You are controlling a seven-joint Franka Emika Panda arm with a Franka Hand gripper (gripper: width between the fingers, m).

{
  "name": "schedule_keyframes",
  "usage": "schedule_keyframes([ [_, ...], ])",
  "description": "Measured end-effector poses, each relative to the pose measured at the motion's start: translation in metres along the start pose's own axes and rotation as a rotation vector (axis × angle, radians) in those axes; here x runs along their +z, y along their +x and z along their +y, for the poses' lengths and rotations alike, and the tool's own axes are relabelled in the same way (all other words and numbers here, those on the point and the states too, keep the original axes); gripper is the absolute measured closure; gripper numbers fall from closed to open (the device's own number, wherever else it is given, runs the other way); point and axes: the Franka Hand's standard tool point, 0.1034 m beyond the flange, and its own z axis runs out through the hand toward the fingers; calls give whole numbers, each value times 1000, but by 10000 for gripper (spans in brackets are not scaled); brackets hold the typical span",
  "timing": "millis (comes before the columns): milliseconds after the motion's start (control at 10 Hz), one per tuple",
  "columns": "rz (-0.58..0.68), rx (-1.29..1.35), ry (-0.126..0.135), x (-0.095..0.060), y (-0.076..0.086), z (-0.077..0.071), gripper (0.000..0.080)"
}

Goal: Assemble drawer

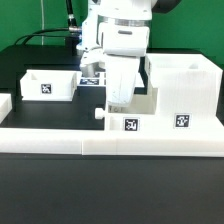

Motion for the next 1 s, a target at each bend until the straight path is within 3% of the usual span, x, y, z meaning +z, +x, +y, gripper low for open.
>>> schedule_keyframes([
  [600,-4,10,2,2,4,0,757],
  [700,-9,24,11,2,6,0,757],
  [800,-26,45,48,1,7,0,757],
  [1000,-13,61,10,1,7,2,757],
])
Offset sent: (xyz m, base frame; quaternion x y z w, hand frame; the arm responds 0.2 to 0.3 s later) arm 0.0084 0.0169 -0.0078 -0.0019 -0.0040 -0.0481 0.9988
